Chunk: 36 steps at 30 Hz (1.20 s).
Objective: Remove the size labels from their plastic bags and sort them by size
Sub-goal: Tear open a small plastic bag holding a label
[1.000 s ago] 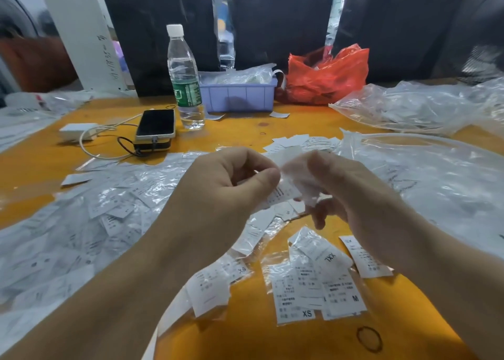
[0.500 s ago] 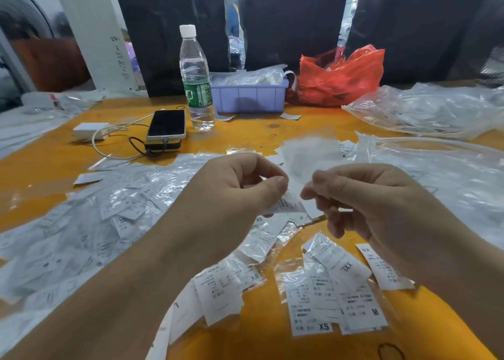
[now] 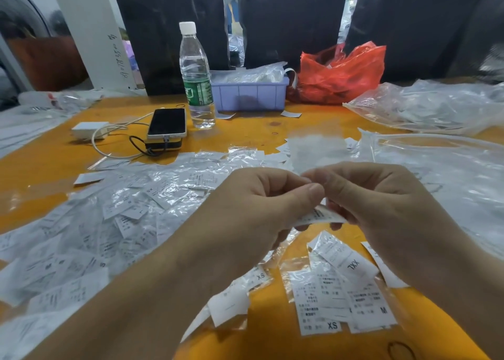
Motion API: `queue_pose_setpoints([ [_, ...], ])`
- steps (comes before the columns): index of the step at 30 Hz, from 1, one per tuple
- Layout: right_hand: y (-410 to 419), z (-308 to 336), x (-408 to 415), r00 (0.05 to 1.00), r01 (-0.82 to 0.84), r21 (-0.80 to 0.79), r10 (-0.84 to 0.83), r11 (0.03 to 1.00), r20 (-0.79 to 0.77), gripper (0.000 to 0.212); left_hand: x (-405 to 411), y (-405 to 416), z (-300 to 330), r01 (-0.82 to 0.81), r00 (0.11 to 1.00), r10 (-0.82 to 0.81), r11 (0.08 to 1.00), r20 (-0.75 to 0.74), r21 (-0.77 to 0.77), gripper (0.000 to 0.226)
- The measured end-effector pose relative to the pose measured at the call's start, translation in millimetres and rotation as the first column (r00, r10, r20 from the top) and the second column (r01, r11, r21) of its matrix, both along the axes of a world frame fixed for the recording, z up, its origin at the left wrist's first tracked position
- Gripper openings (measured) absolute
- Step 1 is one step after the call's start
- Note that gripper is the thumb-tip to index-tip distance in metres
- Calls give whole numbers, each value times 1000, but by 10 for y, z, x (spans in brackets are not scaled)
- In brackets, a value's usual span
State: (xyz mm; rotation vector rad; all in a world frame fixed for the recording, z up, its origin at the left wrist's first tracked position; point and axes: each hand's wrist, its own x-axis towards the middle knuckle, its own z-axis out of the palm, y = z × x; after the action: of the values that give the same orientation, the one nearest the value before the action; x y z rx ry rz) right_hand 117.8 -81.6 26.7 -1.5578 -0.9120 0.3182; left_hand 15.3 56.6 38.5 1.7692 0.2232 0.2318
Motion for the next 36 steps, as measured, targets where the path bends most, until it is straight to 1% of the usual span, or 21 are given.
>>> queue_pose_setpoints([
  [2,3,-14,-11,1000,-6,-2,6,1000,3,37,10,-18,-13,-29,1000,29,999,0,-27,20],
  [6,4,-19,-2,999,-13,5,13,1000,-45,32,36,-22,-47,-124,992,125,992,28,-25,17],
  [8,-7,-4,15,997,-16,16,17,1000,-71,30,38,-2,-44,-146,989,146,989,39,4,15],
  [12,-40,14,89,996,-30,-14,29,999,-87,24,54,64,-52,-176,983,172,982,61,66,14],
  [18,-60,-13,119,998,-39,-51,37,998,-44,21,60,134,-44,-165,984,164,986,75,4,15],
  [21,-48,-7,107,997,-50,-71,46,996,-64,16,62,125,-59,-146,984,142,989,110,33,13],
  [25,-45,20,83,989,-18,7,19,1000,-144,19,54,79,-69,-141,978,126,986,165,84,10],
  [30,-47,33,97,964,44,71,-23,997,-264,25,65,67,-97,-164,971,148,984,190,69,19],
  [36,-40,26,115,960,73,95,-44,993,-275,27,78,68,-125,-169,969,156,984,192,52,18],
])
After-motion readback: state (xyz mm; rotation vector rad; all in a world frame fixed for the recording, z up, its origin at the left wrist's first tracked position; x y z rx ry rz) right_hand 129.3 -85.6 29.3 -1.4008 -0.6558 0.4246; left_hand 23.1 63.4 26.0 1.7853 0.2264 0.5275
